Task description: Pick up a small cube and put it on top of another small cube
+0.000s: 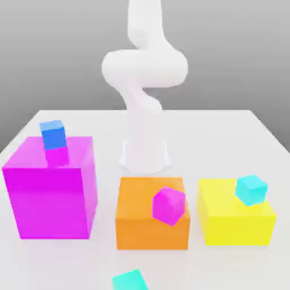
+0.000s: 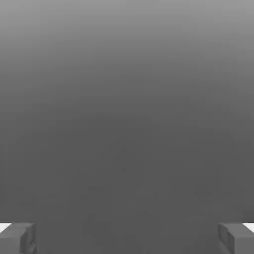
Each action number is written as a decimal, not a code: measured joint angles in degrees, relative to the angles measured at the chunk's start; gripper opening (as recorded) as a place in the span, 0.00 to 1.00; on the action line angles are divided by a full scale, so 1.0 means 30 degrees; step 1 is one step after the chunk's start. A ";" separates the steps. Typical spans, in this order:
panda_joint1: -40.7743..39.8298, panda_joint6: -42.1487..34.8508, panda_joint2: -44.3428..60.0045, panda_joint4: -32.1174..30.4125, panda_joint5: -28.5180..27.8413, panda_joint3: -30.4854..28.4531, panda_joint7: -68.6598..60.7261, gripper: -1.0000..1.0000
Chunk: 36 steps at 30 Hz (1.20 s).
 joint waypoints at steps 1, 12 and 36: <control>0.0202 0.0224 0.0752 -0.0015 0.0119 -0.0220 -0.0392 0.50; 0.1734 0.2513 0.8436 -0.0164 0.1668 -0.2006 -0.4623 0.50; 0.1115 0.8375 2.2642 0.0130 0.2520 -0.1737 -1.0000 0.00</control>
